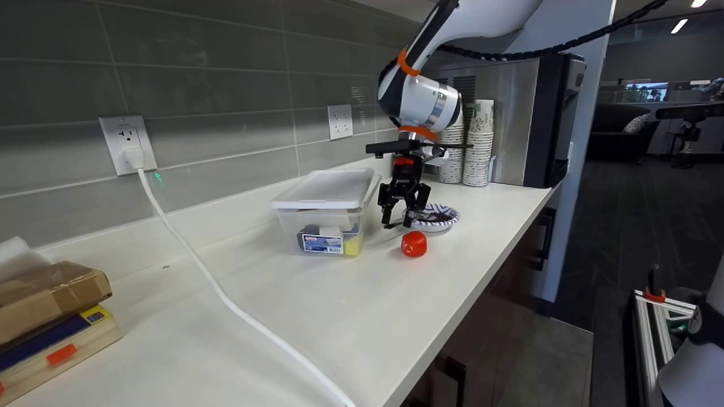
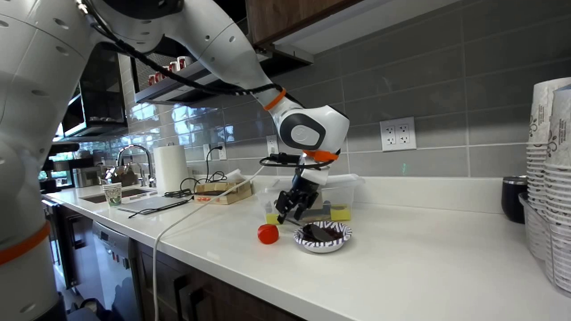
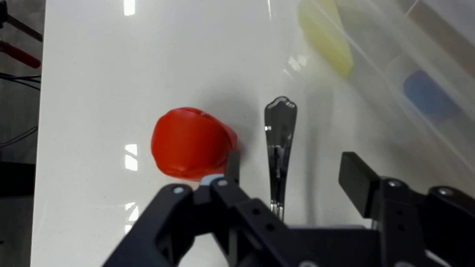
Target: Use the cake slicer to stir in the bowl
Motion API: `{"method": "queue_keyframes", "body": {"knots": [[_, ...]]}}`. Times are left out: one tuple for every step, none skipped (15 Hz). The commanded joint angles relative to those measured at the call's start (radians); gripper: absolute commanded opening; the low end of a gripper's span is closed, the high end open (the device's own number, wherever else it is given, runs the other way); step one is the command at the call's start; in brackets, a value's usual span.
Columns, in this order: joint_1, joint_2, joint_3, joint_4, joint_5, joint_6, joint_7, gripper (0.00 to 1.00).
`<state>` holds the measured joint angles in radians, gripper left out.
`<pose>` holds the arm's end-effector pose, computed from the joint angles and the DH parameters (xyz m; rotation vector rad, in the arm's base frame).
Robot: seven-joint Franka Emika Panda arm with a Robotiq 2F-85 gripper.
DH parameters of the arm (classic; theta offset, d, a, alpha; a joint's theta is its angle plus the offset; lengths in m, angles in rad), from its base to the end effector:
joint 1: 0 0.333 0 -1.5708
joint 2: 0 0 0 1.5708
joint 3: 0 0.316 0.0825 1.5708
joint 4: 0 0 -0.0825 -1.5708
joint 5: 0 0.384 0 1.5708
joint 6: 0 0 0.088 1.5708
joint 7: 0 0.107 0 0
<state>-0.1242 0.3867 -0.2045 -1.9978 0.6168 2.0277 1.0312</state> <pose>0.5529 -0.1513 0.2502 -1.8065 2.1238 0.6411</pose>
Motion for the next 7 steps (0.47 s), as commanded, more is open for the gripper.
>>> {"method": "queue_keyframes", "body": {"knots": [[0.001, -0.036, 0.007, -0.029, -0.026, 0.019, 0.02, 1.0], [0.0, -0.038, 0.007, -0.028, -0.026, 0.019, 0.019, 1.0], [-0.001, -0.039, 0.006, -0.028, -0.027, 0.019, 0.02, 1.0], [-0.001, -0.041, 0.006, -0.029, -0.029, 0.019, 0.02, 1.0], [-0.001, -0.042, 0.005, -0.029, -0.031, 0.02, 0.02, 1.0], [-0.001, -0.044, 0.004, -0.032, -0.033, 0.023, 0.023, 1.0], [-0.002, -0.045, 0.004, -0.034, -0.034, 0.025, 0.023, 1.0]]}}
